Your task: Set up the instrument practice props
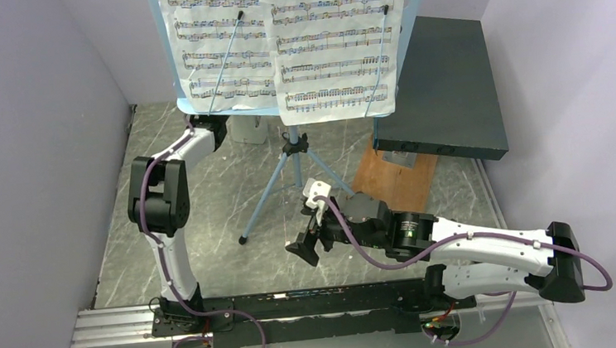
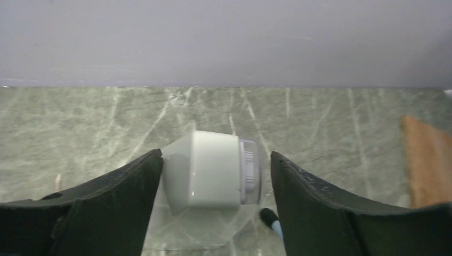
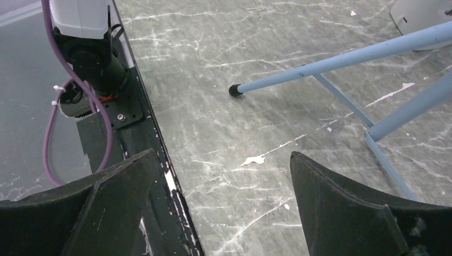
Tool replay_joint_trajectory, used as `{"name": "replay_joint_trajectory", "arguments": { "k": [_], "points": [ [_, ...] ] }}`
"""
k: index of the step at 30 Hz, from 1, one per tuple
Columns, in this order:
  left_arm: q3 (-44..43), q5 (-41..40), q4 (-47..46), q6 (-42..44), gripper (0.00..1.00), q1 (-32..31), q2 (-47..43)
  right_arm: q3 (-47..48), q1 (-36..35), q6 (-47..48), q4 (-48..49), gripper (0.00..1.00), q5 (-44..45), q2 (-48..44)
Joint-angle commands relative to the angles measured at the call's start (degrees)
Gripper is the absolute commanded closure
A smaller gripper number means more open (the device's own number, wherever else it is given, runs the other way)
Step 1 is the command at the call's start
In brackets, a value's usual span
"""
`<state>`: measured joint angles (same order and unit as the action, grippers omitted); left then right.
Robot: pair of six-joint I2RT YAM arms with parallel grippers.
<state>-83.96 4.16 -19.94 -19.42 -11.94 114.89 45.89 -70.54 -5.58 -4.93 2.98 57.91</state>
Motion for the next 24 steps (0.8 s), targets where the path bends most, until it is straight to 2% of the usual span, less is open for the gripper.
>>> {"name": "replay_joint_trajectory", "arguments": {
  "k": [1, 4, 7, 11, 20, 24],
  "points": [
    [-4.44, -4.05, 6.81, 5.76, 0.28, -0.54, 1.21, 1.98, -0.03, -0.55, -0.84, 0.01, 1.66, -0.2],
    [-5.09, -7.19, 11.06, 7.16, 0.43, -0.45, 0.42, 2.1, -0.03, -1.01, -0.99, 0.01, 2.88, 0.74],
    [-2.76, -6.98, 11.96, 9.56, 0.5, -0.45, -2.46, 1.76, 0.01, -2.49, -0.5, 0.01, 5.54, 1.79],
    [1.22, -9.33, 15.85, 12.15, 0.66, -0.45, -7.6, 1.39, 0.05, -4.55, 1.05, 0.01, 6.99, 2.69],
    [14.95, -19.83, 26.3, 15.75, 0.81, 0.34, -24.63, 1.22, 0.14, -7.01, 3.59, 0.01, 6.98, 5.05],
    [19.32, -26.4, 36.68, 13.89, 0.84, 1.4, -33.7, 1.02, 0.32, -7.58, 4.24, 0.01, 6.98, 5.9]
  ]
}}
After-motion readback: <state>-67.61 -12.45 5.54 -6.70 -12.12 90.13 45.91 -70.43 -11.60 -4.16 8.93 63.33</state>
